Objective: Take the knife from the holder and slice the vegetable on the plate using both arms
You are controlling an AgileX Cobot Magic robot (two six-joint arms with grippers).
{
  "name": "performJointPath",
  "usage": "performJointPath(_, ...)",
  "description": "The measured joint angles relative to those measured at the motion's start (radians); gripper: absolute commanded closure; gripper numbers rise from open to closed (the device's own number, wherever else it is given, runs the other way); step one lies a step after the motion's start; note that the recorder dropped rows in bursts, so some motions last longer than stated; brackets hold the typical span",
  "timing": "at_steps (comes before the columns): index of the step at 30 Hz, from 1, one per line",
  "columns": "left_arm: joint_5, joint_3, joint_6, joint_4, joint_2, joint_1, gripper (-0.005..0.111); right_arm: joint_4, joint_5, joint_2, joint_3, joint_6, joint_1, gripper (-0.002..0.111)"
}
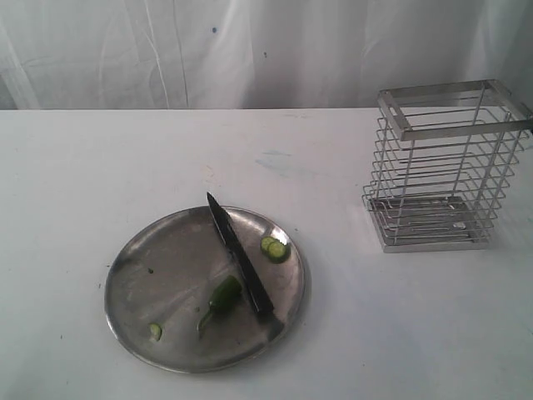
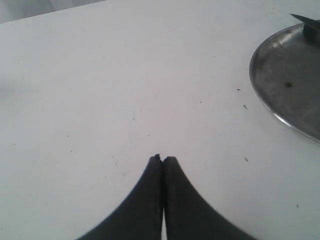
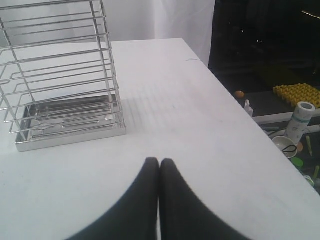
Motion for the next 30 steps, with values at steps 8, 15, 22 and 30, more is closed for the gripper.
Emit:
performJointPath(8, -0.015, 0.0, -0.02, -0.001, 0.0, -0.021, 0.107, 0.0, 0.0, 0.0, 0.0, 0.0, 0.0, 0.108)
performJointPath(15, -0.017, 0.0, -0.023, -0.001, 0.0, -0.021, 0.107, 0.0, 0.0, 0.0, 0.0, 0.0, 0.0, 0.108)
performJointPath(22, -0.017, 0.0, -0.026, -0.001, 0.0, -0.021, 0.107, 0.0, 0.0, 0.0, 0.0, 0.0, 0.0, 0.108)
performJointPath(30, 0.037, 0.0, -0.026, -0.003, 0.0, -0.021, 0.107, 0.0, 0.0, 0.0, 0.0, 0.0, 0.0, 0.108)
